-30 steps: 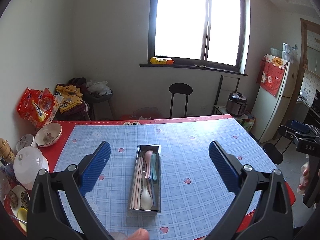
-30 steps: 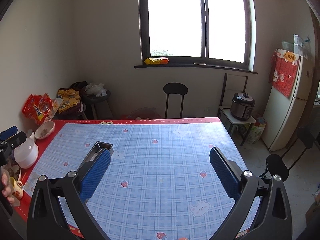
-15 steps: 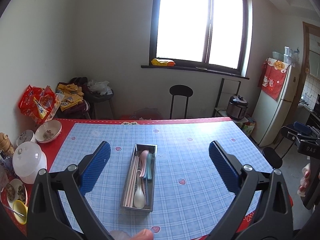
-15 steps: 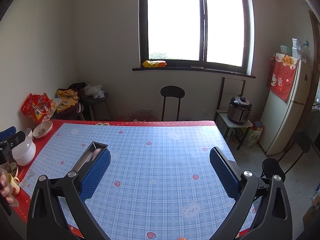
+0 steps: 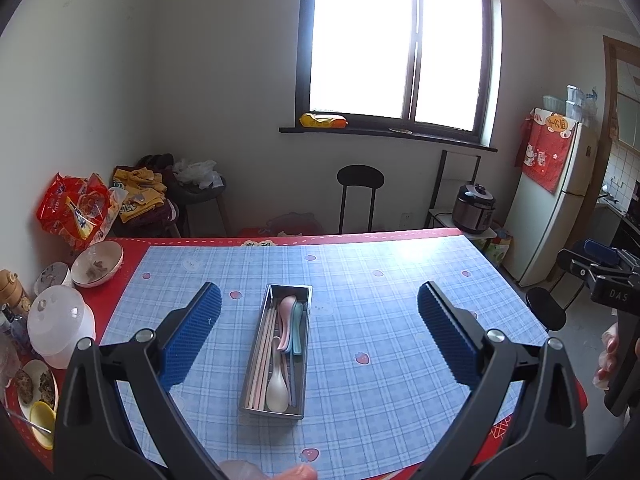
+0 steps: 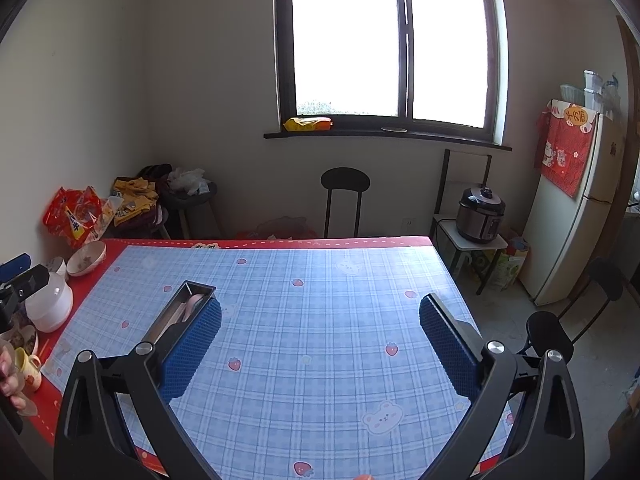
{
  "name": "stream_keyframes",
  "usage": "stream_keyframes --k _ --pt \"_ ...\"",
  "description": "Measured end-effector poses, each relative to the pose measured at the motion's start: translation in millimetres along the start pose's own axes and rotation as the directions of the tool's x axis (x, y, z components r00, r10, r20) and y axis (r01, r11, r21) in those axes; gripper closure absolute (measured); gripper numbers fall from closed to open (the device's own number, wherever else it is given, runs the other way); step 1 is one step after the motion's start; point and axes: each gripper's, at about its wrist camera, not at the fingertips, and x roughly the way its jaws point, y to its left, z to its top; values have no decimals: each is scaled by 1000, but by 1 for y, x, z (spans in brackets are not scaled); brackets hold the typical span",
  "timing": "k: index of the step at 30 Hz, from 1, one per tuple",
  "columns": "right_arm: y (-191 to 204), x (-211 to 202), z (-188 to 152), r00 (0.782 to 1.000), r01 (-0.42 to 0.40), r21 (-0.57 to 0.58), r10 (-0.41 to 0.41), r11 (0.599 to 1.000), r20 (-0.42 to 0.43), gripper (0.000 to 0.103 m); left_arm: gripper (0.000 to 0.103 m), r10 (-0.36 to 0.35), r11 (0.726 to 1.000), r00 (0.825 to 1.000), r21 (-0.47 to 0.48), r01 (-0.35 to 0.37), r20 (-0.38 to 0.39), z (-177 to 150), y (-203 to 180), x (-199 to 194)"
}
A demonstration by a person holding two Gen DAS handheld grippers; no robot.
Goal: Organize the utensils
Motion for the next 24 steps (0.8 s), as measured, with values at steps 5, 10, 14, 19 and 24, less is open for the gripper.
stream_keyframes --k 5,10,14,19,24 --pt "0 2 -1 1000 -5 7 5 1000 -12 6 6 12 1000 1000 11 -12 -10 0 -1 1" --pt "0 4 -2 1000 -8 6 8 1000 -18 6 6 21 1000 1000 15 -21 -16 -1 -1 2" --pt "1 5 -3 1000 -7 4 7 1000 -20 6 6 28 999 999 24 -28 -20 -1 -3 2" --pt "4 6 -4 1000 -11 -6 11 1000 -26 6 6 31 999 999 34 -30 -21 -2 -5 1" --pt "9 6 -5 999 -32 -19 32 999 -32 6 6 26 999 999 48 -25 -18 -2 -8 -1"
